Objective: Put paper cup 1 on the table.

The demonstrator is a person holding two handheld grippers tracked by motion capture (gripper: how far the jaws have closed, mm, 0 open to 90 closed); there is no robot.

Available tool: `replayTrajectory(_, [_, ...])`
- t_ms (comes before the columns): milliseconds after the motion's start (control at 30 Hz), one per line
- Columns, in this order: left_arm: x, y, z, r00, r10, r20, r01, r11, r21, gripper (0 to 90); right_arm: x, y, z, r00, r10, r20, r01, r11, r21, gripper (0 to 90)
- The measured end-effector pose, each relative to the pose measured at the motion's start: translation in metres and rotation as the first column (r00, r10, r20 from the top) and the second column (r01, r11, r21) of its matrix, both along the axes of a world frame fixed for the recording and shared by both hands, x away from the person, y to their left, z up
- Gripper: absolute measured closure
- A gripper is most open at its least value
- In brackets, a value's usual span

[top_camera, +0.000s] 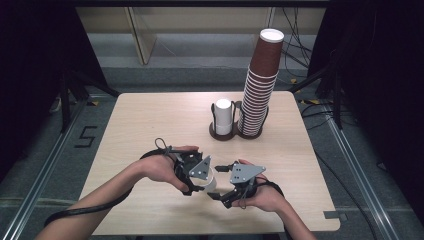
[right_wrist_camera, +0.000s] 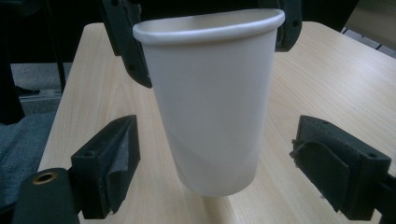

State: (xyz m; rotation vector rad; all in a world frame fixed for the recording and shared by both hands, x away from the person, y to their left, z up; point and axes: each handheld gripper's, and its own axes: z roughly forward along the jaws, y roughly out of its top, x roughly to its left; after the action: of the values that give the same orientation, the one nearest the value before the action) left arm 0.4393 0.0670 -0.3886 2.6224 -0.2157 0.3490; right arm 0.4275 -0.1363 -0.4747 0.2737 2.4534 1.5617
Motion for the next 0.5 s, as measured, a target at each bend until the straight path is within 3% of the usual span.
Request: replayTrajectory(500, [-0.0028,-0.0046,0.0035,0.9995,-0.031,0.001,0.031,0.9995,0.003,26.9,0.0025,0.0079,-0.0035,0.9989,0.035,0.030,-0.035,0.999,-0.023,23.4])
